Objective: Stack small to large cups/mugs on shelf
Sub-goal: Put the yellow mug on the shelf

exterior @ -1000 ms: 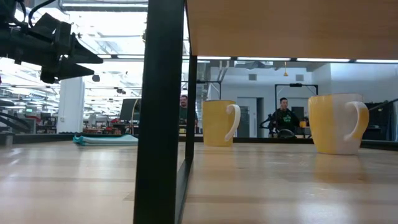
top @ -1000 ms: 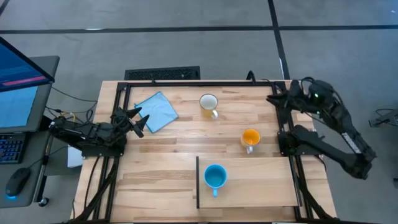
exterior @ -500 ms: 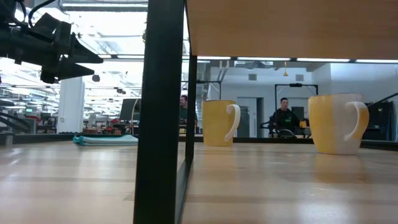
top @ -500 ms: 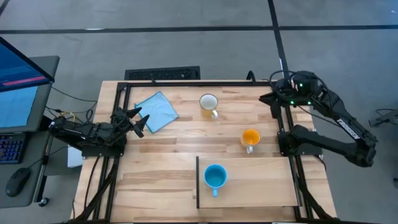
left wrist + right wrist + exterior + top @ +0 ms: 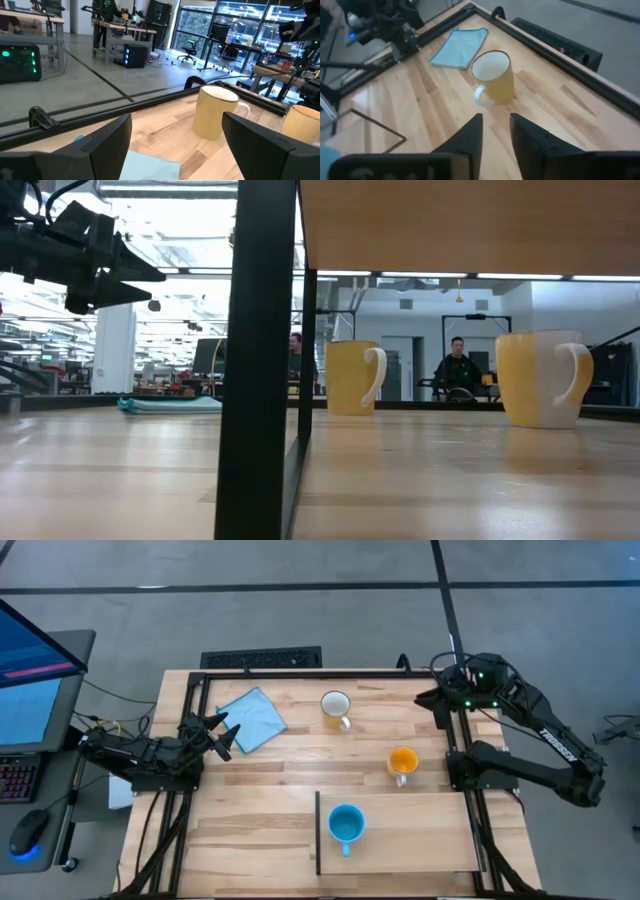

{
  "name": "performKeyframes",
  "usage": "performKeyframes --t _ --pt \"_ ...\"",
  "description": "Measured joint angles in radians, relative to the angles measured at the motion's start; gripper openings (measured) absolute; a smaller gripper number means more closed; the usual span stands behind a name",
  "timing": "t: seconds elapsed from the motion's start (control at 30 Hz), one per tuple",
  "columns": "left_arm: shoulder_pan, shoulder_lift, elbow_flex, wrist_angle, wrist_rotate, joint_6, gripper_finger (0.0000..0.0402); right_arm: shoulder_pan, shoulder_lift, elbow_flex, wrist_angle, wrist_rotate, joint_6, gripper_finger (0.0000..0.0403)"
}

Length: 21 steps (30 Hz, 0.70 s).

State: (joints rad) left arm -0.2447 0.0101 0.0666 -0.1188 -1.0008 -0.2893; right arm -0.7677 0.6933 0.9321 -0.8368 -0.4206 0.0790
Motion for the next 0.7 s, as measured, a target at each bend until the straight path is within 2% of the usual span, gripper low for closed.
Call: performKeyframes --t 0.17,0.33,0.5,0.7 --pt "0.000 0.000 0.000 0.002 0.000 0.000 0.0301 0.000 0.000 0.000 -0.001 0.005 0.050 0.0181" --pt "0.000 0.000 0.000 0.003 0.000 0.000 0.0301 0.002 0.000 0.000 -0.032 0.003 -0.028 0.0227" --pt "0.000 0.000 0.000 0.003 0.000 0.000 0.0301 0.002 0.000 0.000 -0.031 0.006 -0.072 0.0240" --pt "0.000 0.000 0.000 0.003 0.000 0.000 0.0301 0.003 0.000 0.000 -0.054 0.008 -0.274 0.0238"
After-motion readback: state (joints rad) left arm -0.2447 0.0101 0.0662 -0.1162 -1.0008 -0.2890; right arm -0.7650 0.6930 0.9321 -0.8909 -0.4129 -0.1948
